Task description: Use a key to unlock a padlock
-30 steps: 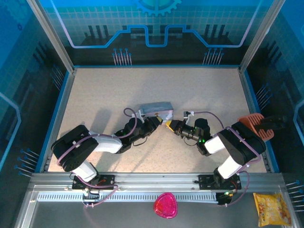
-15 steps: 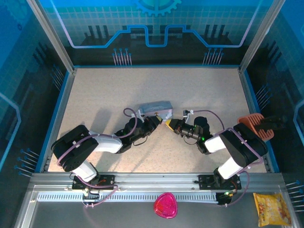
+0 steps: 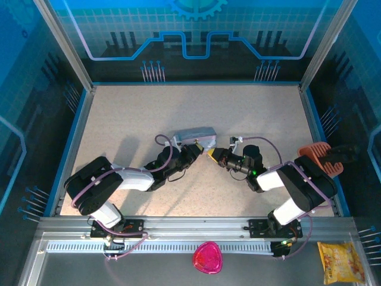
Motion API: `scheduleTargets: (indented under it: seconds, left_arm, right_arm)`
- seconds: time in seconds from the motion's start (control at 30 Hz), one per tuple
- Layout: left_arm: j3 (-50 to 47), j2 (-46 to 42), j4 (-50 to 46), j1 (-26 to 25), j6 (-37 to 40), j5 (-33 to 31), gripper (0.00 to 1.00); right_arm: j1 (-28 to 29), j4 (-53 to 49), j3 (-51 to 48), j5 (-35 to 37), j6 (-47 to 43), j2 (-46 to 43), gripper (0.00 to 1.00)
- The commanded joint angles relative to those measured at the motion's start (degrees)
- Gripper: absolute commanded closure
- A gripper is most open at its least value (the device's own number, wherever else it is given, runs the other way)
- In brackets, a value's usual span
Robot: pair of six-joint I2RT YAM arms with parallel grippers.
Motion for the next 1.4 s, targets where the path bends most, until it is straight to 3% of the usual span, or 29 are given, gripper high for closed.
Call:
scheduleTargets:
  seconds: [0.0,0.3,0.53,0.8,1.13,1.37]
  left_arm:
    - [4.45,0.25,6.09,-6.11,-0.48,20.78,1.00]
    - [4.07,0.01,4.93,-6.02,0.10,20.57,1.00]
    - [2.20,-3.89,-5.13,-3.94,3.81,14.32,1.00]
    - [2.10,-3.79,-6.58,-0.83,5.05,11.69,1.00]
    - [2.60,-0.51,0.61,-1.47,2.33,13.92,1.00]
    - [4.17,1.19,5.15,-3.97,0.12,15.13,1.00]
  right_arm:
    - [4.18,4.50,5.63,-3.55,-2.27,-1.75,1.00]
    - [4.28,4.50,5.53,-3.60,-2.85,-2.18,1.00]
    - [2.25,2.46,1.24,-2.18,-3.77,-3.51,1.00]
    - [2.28,2.33,-1.34,-2.44,-4.18,-4.38,1.00]
    - [4.24,10.12,0.96,-1.04,2.96,-1.46,1.00]
    - [6.43,8.67,3.33,1.68,3.70,-1.77,1.00]
